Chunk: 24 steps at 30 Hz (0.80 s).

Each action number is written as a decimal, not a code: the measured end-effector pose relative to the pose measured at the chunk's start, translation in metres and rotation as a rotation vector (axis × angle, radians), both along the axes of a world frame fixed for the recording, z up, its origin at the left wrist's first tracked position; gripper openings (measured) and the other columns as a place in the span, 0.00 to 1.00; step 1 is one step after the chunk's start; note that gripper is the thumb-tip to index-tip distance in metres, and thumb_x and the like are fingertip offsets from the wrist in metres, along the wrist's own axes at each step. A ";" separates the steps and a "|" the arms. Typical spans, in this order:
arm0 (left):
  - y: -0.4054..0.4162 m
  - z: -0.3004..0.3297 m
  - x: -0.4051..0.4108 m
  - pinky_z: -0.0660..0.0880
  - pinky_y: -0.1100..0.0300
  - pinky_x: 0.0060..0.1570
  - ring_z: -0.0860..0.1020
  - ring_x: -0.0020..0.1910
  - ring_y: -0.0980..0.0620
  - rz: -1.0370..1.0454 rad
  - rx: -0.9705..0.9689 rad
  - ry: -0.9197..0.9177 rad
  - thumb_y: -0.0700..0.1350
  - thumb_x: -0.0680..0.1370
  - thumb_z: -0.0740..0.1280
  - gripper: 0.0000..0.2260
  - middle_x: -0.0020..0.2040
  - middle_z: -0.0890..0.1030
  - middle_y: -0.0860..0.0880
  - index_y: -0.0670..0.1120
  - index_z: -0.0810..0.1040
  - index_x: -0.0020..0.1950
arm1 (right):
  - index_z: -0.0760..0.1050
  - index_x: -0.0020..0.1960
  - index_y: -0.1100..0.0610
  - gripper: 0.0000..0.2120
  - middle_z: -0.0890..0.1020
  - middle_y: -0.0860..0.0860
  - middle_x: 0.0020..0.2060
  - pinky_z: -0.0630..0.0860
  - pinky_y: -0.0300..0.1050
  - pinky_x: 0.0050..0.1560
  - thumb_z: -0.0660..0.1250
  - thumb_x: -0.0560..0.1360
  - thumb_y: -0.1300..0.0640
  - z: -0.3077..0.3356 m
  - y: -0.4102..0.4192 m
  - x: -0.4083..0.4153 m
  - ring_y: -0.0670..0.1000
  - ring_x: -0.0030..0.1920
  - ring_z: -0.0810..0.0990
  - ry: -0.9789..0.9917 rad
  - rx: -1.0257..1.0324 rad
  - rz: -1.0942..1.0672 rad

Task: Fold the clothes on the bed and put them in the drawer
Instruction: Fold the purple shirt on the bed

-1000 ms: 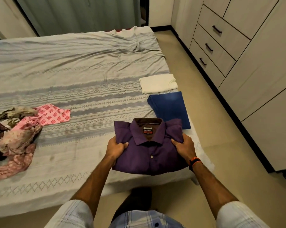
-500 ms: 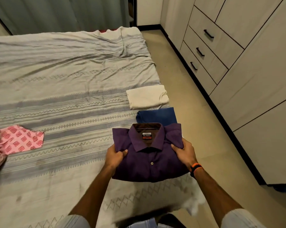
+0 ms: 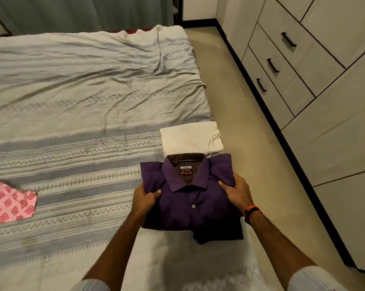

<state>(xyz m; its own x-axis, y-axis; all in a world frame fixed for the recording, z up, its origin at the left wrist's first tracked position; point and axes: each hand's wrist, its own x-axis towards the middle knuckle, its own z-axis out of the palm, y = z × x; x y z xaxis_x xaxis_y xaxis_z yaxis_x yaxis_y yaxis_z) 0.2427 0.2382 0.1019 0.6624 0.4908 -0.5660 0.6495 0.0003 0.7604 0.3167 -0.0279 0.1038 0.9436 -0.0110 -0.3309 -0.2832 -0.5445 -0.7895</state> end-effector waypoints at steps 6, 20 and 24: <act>0.004 -0.026 0.082 0.77 0.50 0.57 0.80 0.52 0.45 0.030 -0.042 0.005 0.34 0.75 0.71 0.17 0.53 0.81 0.45 0.40 0.77 0.63 | 0.78 0.61 0.59 0.16 0.83 0.53 0.53 0.74 0.43 0.54 0.72 0.75 0.59 -0.028 0.006 0.090 0.53 0.52 0.80 0.011 -0.002 0.014; 0.036 -0.122 0.262 0.78 0.50 0.57 0.81 0.51 0.46 0.119 -0.060 -0.029 0.34 0.73 0.72 0.14 0.50 0.82 0.47 0.46 0.78 0.55 | 0.79 0.62 0.55 0.17 0.82 0.49 0.53 0.77 0.51 0.61 0.73 0.74 0.58 -0.121 0.029 0.282 0.53 0.55 0.81 -0.001 0.030 0.011; 0.045 -0.158 0.278 0.76 0.53 0.56 0.80 0.51 0.48 0.110 -0.066 0.002 0.35 0.74 0.72 0.17 0.52 0.81 0.49 0.45 0.77 0.61 | 0.78 0.62 0.56 0.19 0.83 0.52 0.55 0.77 0.49 0.59 0.75 0.73 0.54 -0.154 0.025 0.309 0.55 0.55 0.81 0.067 -0.004 -0.016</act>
<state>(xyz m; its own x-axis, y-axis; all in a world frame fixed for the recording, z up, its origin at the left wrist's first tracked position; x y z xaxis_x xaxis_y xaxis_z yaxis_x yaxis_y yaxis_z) 0.5205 0.2832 -0.0557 0.6054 0.5220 -0.6008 0.6441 0.1222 0.7552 0.6258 -0.0028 -0.0506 0.9189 -0.0275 -0.3935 -0.3443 -0.5426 -0.7662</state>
